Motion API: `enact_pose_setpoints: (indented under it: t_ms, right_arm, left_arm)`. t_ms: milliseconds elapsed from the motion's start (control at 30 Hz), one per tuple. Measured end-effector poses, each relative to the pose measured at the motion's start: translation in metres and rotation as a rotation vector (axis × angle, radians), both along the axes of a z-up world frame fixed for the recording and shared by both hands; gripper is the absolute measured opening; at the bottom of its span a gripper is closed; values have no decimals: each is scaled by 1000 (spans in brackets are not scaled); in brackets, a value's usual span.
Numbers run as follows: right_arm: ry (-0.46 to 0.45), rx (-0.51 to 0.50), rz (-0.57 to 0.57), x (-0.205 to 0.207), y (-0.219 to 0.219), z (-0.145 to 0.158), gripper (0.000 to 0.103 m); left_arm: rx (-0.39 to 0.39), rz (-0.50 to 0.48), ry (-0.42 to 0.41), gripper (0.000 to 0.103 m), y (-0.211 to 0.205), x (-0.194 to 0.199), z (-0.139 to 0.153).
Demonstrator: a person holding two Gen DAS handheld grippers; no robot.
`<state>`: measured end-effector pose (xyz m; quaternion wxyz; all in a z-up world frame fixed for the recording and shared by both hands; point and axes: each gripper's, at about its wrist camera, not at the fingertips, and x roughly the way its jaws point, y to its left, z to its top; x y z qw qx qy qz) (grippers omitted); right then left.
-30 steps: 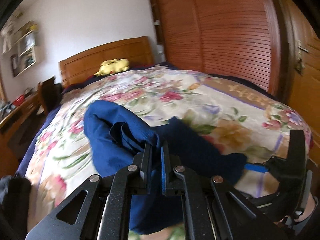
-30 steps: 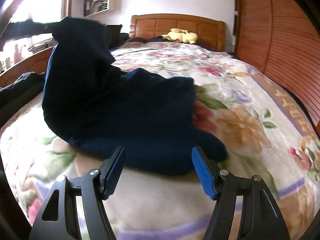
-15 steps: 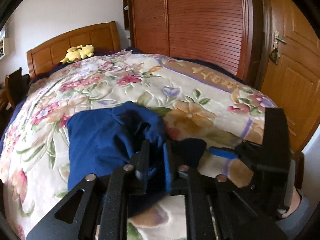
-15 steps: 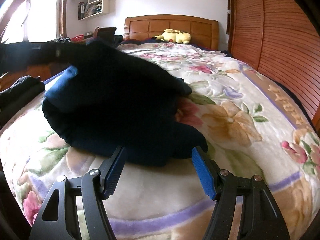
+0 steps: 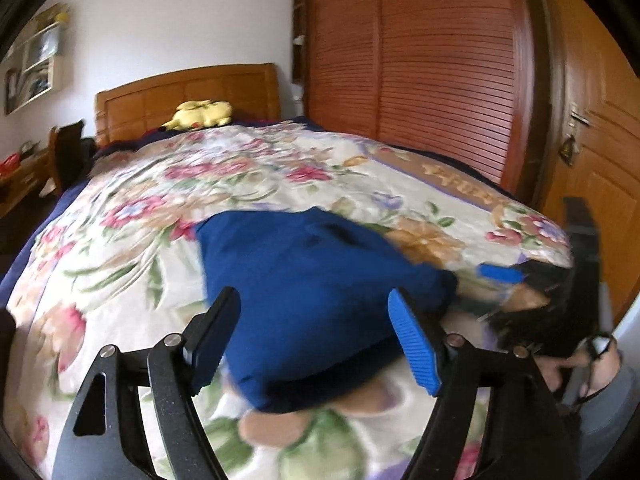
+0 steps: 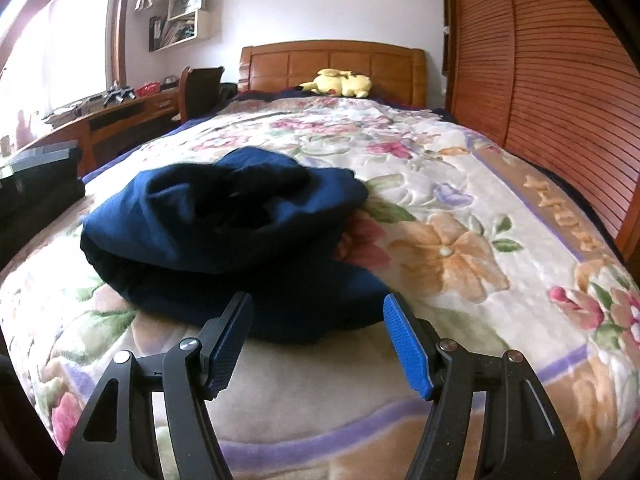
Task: Fold large clothes
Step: 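Grasp the folded navy jacket bundle with the right tool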
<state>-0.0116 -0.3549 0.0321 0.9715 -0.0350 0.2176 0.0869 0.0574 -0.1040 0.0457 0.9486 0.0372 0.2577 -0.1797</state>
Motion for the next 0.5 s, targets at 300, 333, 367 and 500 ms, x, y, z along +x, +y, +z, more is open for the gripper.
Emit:
enact_pose_setpoints:
  t_ms: [300, 333, 367, 500]
  right_arm:
    - [-72, 9, -45, -13, 1, 10, 70]
    - [-78, 7, -44, -14, 3, 11, 70]
    - [-85, 3, -44, -14, 6, 12, 70]
    - [-104, -11, -32, -13, 16, 15, 70]
  left_arm:
    - [-24, 85, 12, 77, 44, 11, -34]
    - [-25, 91, 14, 77, 47, 12, -35]
    - [-25, 97, 18, 77, 50, 13, -38]
    - [-16, 97, 11, 77, 57, 11, -44]
